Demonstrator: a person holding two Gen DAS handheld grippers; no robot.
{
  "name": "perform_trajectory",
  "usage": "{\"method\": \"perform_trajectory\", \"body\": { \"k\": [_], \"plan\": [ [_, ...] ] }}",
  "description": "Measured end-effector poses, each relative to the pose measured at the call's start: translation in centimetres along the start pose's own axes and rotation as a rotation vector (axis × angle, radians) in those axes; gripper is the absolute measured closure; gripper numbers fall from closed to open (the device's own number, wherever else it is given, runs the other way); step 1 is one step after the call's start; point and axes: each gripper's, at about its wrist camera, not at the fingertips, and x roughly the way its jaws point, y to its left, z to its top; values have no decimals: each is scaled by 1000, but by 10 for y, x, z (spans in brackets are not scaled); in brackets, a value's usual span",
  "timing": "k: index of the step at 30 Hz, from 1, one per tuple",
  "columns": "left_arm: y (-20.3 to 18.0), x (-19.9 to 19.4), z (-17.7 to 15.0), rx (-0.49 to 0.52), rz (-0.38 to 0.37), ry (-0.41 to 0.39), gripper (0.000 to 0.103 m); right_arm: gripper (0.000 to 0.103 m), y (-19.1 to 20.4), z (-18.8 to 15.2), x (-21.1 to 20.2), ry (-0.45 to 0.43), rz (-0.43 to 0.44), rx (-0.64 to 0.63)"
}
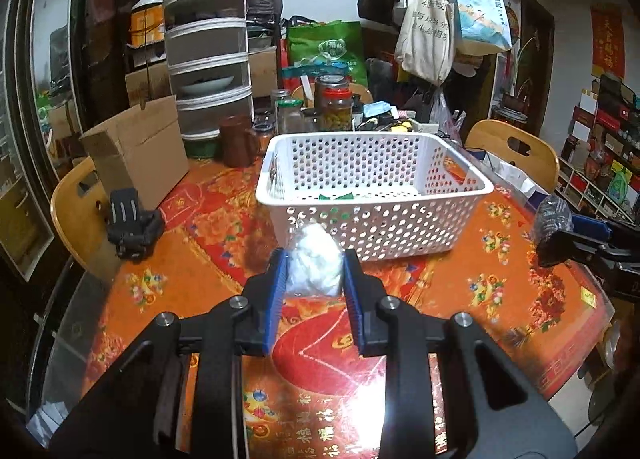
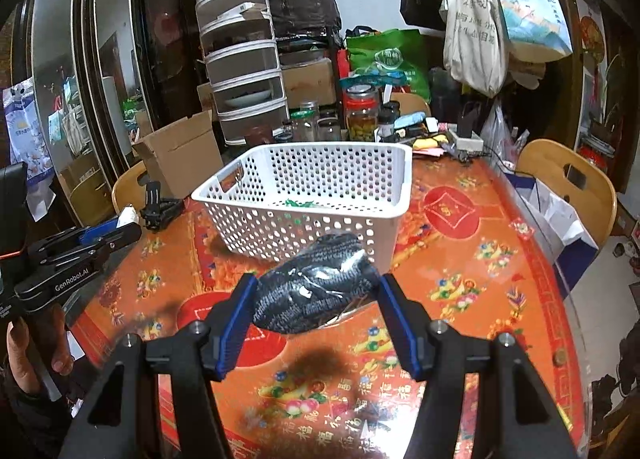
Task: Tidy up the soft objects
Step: 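Lift both held items and carry them over the white basket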
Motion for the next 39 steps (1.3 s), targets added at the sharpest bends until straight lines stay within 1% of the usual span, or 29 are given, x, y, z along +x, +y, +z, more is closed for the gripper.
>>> {"method": "perform_trajectory", "body": {
  "k": [5,9,11,18,22,26,29,31,33,34,39],
  "plan": [
    [-8,0,20,16,-2,-10,77,41,1,17,-5,-18,-2,-10],
    [-9,9,35,13,-15,2,77,41,0,34,2,-18,-11,-9],
    [-10,16,44,11,-14,10,77,41,-4,42,8,-9,0,2],
    [-13,40,69,17,-5,31,77,41,-12,62,31,22,-19,10],
    [-17,54,86,24,-23,49,77,41,-15,75,45,46,-23,16],
    [-19,77,112,19,-54,91,77,41,-17,95,68,84,-57,3],
    [-23,99,131,34,-54,120,77,41,-17,109,92,126,-87,-5],
    [-26,121,141,41,-66,164,77,41,-18,117,110,157,-105,-8],
    [-30,143,147,50,-57,197,77,41,-22,123,133,195,-125,-10],
    [-31,160,150,46,-60,232,77,41,-23,124,141,209,-131,-9],
    [-29,224,153,31,-52,358,77,41,-27,125,189,292,-147,-14]
  ]
}}
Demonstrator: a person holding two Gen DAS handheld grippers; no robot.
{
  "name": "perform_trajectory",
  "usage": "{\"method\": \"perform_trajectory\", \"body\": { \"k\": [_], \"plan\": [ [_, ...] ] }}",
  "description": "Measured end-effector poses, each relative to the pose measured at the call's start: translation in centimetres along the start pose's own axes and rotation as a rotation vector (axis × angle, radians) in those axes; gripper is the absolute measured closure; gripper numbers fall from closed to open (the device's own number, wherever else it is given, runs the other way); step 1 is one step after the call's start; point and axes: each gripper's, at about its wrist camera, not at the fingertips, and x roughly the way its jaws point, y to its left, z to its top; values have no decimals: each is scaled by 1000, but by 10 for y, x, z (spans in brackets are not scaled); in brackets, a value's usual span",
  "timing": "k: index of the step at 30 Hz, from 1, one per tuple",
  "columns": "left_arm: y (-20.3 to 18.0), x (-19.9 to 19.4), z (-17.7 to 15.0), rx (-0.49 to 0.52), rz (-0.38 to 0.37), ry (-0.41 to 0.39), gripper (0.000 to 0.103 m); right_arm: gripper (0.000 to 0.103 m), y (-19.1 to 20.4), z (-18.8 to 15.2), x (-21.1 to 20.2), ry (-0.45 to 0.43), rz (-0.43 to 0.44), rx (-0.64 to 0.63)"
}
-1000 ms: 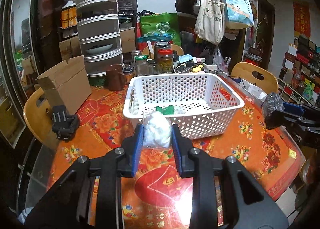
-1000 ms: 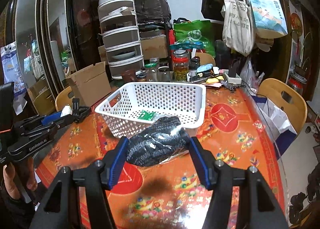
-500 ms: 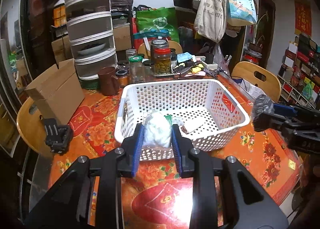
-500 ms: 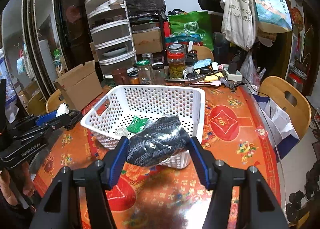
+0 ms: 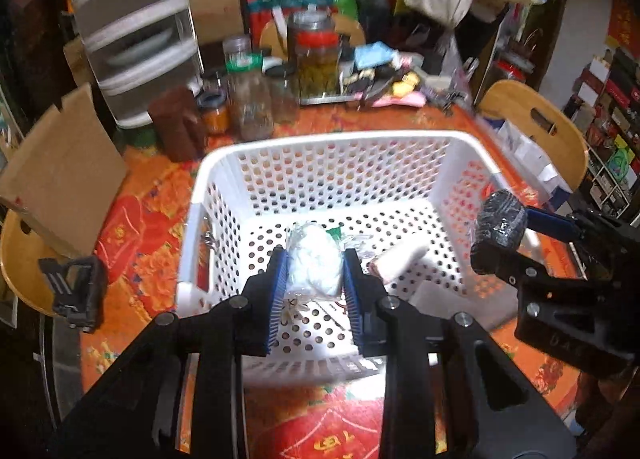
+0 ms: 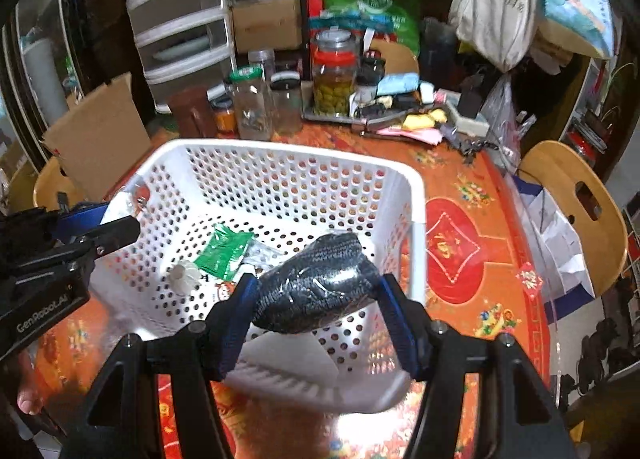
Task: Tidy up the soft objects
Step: 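Lift both held items and carry them over the white basket, then open both tools to drop the clear bag and black sock into the basket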
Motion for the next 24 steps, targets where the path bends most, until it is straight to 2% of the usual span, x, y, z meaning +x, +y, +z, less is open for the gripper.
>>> {"method": "perform_trajectory", "body": {
  "k": [5,9,19,22,24],
  "plan": [
    [1,49,1,5,-1,99,77,41,1,9,40,88,12,7],
    [4,73,-3,-8,7,152,77,41,7,10,61,139,-1,-7],
    [10,92,-12,-9,16,178,77,40,18,10,68,146,10,-39],
    [10,89,-12,-13,7,174,76,34,22,8,68,158,16,-58],
    [9,85,-12,-8,2,167,66,23,22,7,64,140,18,-62]
  ]
}}
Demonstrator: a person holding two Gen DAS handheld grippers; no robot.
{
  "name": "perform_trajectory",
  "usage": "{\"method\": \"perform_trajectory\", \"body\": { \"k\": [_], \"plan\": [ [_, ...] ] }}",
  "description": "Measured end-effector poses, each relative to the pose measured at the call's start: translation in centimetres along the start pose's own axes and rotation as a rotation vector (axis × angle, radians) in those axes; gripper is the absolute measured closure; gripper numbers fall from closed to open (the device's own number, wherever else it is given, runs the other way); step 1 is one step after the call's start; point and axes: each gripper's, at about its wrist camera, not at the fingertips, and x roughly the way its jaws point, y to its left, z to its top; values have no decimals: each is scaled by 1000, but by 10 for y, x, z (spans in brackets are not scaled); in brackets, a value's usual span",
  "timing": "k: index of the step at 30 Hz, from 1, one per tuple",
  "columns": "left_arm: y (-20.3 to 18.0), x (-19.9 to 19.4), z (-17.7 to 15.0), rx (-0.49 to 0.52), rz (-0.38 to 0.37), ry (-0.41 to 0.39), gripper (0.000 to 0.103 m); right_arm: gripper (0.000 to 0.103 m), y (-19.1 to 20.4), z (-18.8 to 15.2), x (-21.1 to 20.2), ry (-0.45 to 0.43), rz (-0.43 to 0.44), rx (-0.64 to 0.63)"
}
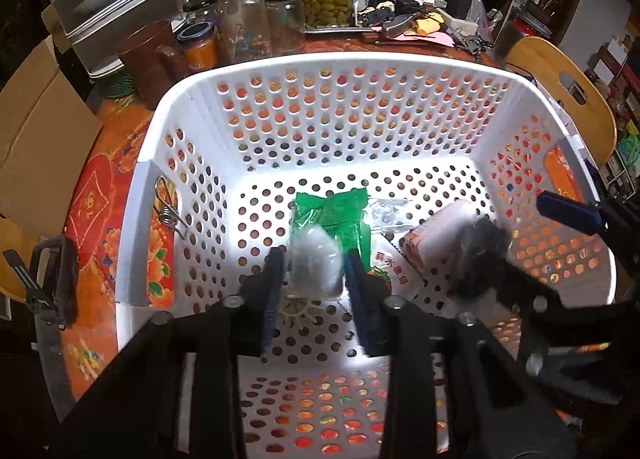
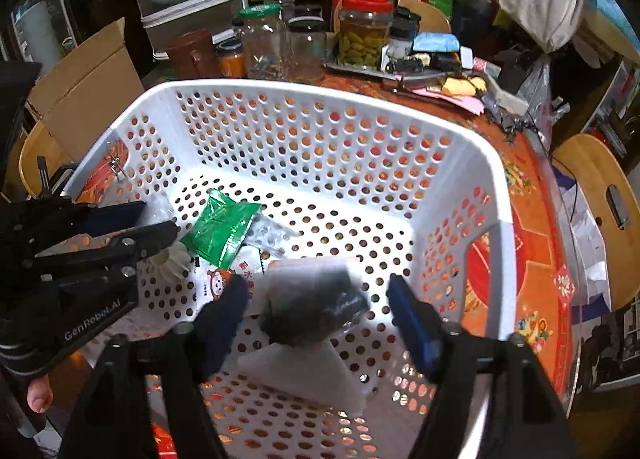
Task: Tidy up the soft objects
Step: 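Open both tools to drop the clear bag and black sock into the basket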
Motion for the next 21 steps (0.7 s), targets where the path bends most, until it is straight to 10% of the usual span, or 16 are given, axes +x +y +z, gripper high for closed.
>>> {"method": "perform_trajectory", "body": {
  "k": [2,10,21],
  "plan": [
    [-2,-8,-1,7,16,-30,39,18,0,-2,-8,-25,4,-1],
    [-2,-46,-6,4,19,-123,2,5,-9,-18,-44,-82,-6,0],
    [-7,-83,-53,12,32,-205,0,3,-29,-49,-72,-154,-30,78]
  ]
}}
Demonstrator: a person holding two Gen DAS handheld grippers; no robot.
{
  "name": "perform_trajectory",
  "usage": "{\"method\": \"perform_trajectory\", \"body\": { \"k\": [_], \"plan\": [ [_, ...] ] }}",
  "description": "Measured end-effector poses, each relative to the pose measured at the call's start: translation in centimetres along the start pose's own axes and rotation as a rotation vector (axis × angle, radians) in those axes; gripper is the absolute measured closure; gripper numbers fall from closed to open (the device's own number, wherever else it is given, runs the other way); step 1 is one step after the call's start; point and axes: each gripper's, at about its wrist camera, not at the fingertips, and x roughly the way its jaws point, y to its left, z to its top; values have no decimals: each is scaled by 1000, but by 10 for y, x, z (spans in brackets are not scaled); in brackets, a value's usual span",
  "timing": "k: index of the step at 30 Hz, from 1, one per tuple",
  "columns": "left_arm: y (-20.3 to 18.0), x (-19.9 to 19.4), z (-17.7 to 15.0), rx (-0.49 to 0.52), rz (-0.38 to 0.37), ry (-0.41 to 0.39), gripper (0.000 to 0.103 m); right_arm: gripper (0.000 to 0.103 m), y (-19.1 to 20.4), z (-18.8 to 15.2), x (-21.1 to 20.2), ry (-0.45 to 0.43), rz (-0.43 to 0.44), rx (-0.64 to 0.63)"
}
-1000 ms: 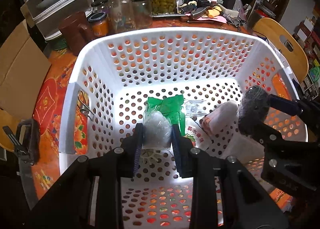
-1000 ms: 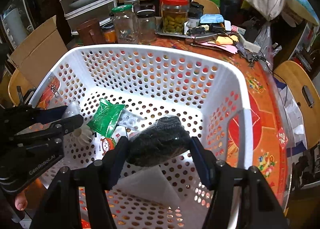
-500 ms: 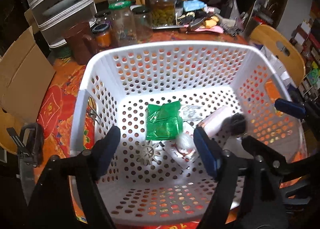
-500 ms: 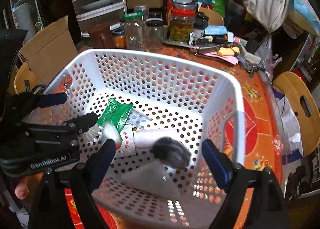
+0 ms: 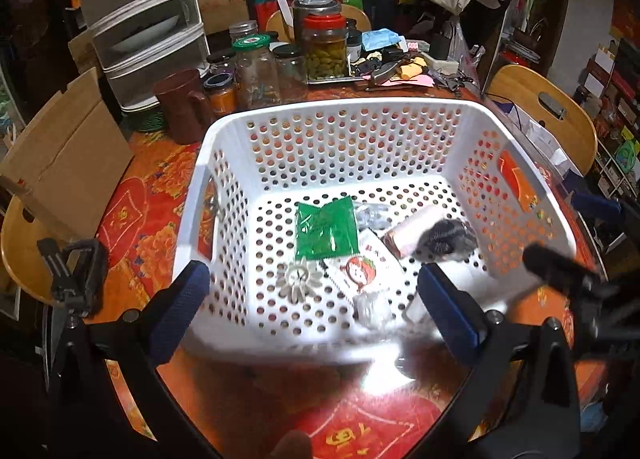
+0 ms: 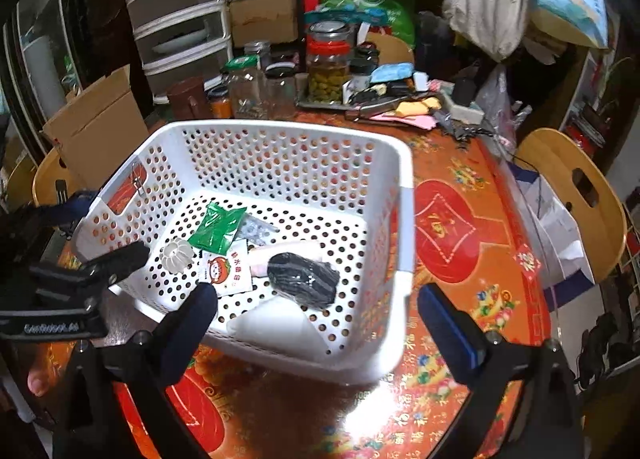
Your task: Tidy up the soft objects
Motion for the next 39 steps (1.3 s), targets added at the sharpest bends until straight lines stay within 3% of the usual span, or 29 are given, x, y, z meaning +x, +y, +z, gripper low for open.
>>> {"method": "perform_trajectory", "body": {
  "k": [14,18,28,34,39],
  "plan": [
    [3,-92,-89,-16,28,-139,0,3,9,-72,-62,-113,-23,33],
    [8,-108,-114,-39,-7,-153,0,3,16,-100,-85,-152,-39,49],
    [6,-149,-194,-71,-2,-204,0,3,40,-179,-117,-196,23,39],
    [9,-182,-225,-86,2,-252,0,3,42,-201,-149,-229,64,61],
    [4,-214,-229,-70,8,-290,0,3,40,-201,-189,-278,51,57]
  ]
}}
